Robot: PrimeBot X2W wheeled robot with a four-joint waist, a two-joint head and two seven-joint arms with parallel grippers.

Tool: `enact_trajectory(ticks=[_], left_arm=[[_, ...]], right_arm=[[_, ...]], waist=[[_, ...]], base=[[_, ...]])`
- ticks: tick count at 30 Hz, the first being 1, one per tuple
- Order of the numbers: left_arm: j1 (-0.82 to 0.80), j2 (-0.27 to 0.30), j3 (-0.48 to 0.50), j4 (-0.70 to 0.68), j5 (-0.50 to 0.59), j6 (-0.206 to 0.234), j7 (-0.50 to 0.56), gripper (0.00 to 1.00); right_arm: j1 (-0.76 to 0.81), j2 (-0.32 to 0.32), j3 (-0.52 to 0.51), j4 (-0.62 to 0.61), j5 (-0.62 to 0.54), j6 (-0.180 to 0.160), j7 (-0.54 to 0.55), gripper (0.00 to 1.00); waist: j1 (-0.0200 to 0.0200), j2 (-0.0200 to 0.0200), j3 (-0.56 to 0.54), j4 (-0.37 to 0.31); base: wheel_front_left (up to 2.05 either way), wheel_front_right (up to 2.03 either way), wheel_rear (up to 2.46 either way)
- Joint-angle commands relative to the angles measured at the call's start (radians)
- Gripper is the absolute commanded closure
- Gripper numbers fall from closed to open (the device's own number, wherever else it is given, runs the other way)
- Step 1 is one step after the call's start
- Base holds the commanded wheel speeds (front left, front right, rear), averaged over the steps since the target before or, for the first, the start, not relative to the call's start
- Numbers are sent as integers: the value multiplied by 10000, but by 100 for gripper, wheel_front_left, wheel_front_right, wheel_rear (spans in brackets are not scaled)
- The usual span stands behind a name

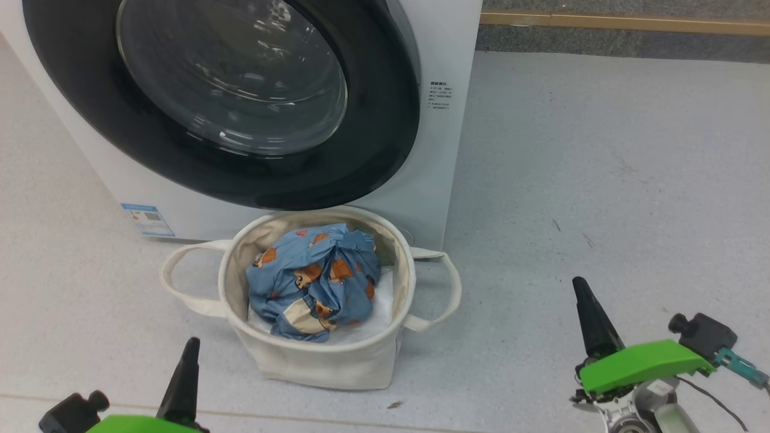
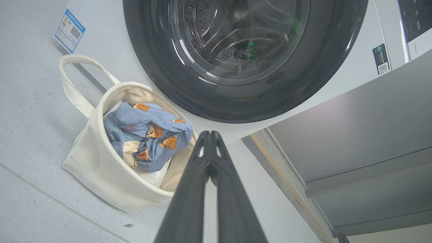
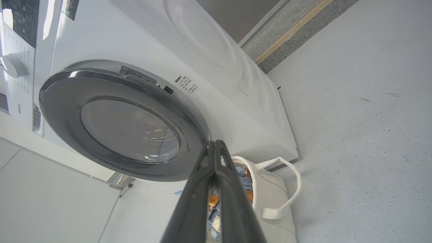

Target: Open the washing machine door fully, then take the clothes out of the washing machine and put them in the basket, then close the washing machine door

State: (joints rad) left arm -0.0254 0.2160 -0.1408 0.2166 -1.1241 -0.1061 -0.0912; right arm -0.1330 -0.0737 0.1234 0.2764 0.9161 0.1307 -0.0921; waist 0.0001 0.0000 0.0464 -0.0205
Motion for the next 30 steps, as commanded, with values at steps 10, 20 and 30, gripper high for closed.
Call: enact_trajectory(ticks=[10, 20, 30], left_arm=[[-555, -196, 638, -172, -836, -93, 327, 100], [-601, -440, 957, -92, -1556, -120, 616, 100], [-643, -661, 1245, -20, -2200, -144, 876, 100]], right_arm=[[-51, -132, -267, -335, 1258, 1, 265, 100], [10, -131, -550, -337, 2330, 1, 509, 100], [64, -125, -809, -338, 3285, 1, 733, 100]], waist=[[0, 0, -67, 32], [0, 0, -131, 62], [0, 0, -189, 90]], base=[[0, 0, 0], [0, 0, 0], [0, 0, 0]])
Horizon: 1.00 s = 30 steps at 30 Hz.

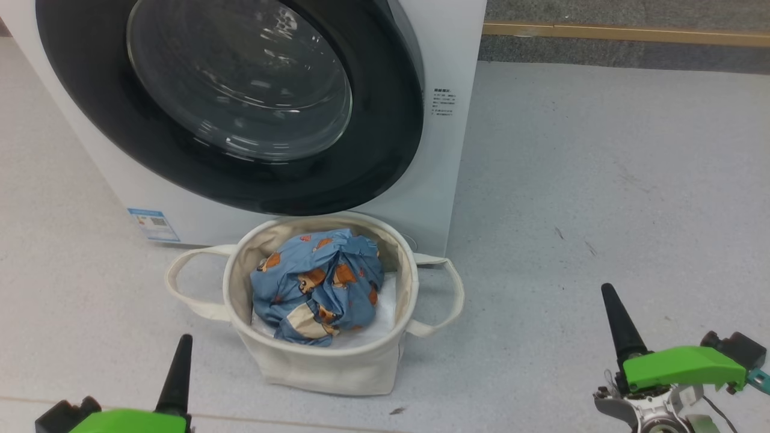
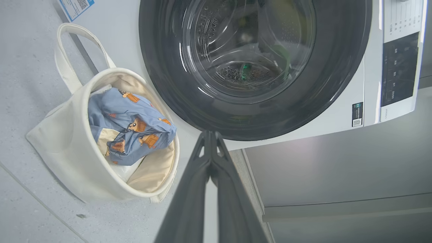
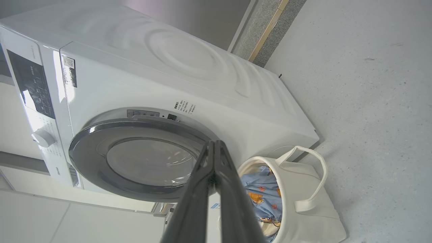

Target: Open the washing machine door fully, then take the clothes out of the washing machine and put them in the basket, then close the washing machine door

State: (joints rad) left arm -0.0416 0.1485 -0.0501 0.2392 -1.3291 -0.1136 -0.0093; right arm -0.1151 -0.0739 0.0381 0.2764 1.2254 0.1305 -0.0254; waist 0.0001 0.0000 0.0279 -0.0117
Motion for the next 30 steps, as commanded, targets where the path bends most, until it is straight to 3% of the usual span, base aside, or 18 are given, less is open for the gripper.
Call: enact_trajectory(ticks=[1, 30], left_arm=[[-485, -10, 370, -238, -222, -72, 86, 100], [-621, -727, 1307, -4, -2295, -149, 933, 100]], right_arm=[[-109, -123, 15, -339, 298, 3, 91, 100], [62, -80, -858, -342, 3354, 2, 842, 100]], waist=[[0, 0, -10, 5], [0, 0, -197, 93]], base=[[0, 0, 0], [0, 0, 0]])
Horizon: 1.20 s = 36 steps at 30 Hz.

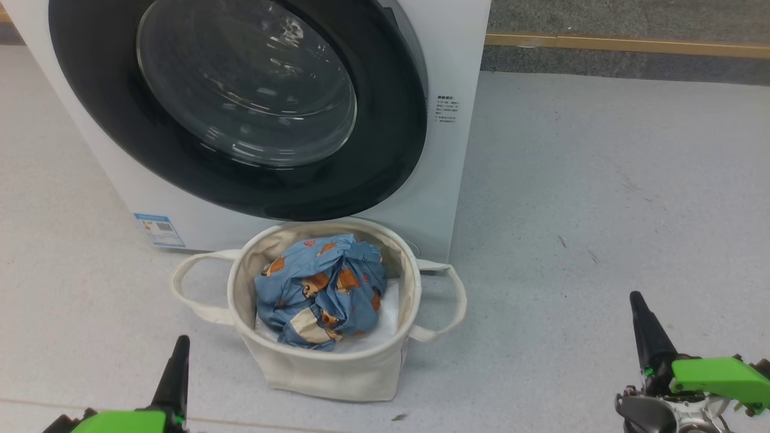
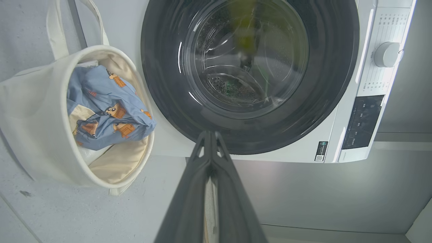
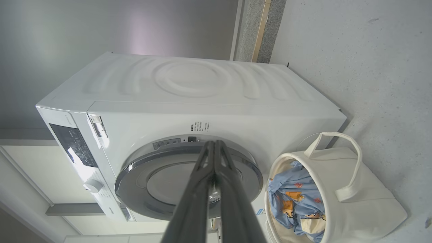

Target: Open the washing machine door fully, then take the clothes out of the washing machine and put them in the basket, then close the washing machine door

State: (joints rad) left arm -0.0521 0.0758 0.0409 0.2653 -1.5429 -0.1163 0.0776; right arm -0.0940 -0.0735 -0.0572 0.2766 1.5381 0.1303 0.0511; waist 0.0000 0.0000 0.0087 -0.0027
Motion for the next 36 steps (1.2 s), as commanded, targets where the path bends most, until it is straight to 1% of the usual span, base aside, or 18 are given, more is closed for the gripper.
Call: enact_trajectory(ticks=[1, 8, 36], left_arm=[[-520, -25, 428, -257, -229, -125, 93, 100], [-553, -196, 652, -201, -720, -144, 295, 100], [-555, -216, 682, -201, -695, -144, 319, 100]], right_arm=[[-143, -82, 64, -344, 332, 4, 103, 100], [-103, -67, -149, -344, 1052, 4, 286, 100], [-112, 19, -270, -335, 951, 4, 383, 100]], waist=[[0, 0, -11, 6], [0, 0, -55, 27], [0, 0, -55, 27]], base=[[0, 0, 0], [0, 0, 0], [0, 0, 0]])
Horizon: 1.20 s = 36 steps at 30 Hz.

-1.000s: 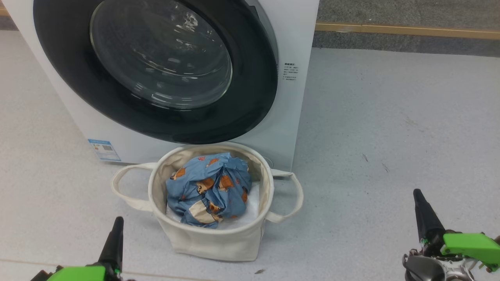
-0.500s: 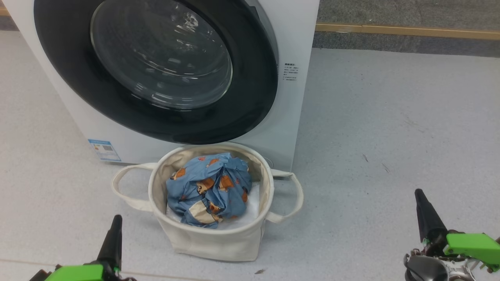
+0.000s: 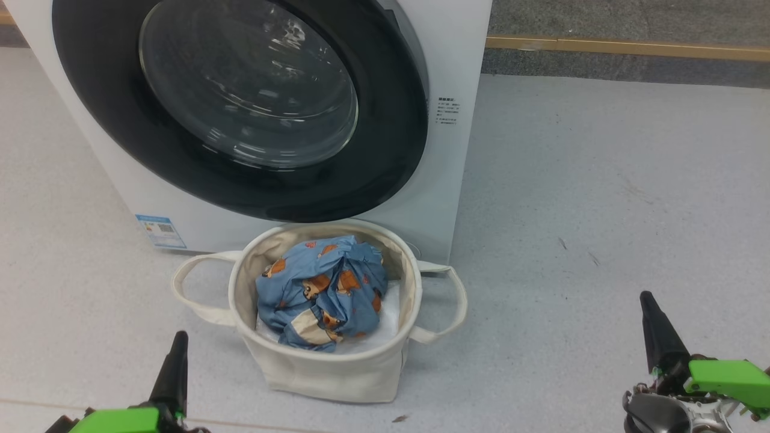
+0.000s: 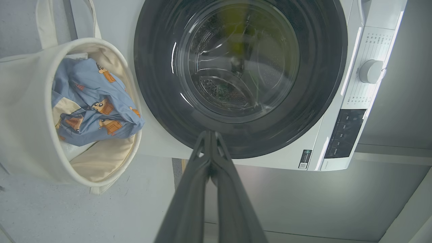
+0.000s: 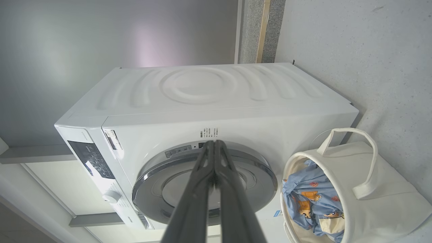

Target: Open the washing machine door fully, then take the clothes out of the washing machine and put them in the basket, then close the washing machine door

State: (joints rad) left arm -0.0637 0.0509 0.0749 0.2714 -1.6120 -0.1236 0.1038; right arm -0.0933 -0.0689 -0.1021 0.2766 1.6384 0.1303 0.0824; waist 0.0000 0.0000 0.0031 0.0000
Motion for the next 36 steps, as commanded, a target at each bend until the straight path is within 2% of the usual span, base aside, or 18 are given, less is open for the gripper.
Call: enact_trajectory(ticks=[1, 36], left_arm=[[-439, 32, 343, -263, -4, -71, 57, 100], [-441, 16, 367, -263, 15, -71, 76, 100]], right_arm=[[-119, -25, 175, -335, -55, 4, 74, 100], [-128, 50, 69, -328, -144, 4, 159, 100]], waist=[[0, 0, 0, 0], [0, 0, 0, 0]], base=[[0, 0, 0], [0, 0, 0]])
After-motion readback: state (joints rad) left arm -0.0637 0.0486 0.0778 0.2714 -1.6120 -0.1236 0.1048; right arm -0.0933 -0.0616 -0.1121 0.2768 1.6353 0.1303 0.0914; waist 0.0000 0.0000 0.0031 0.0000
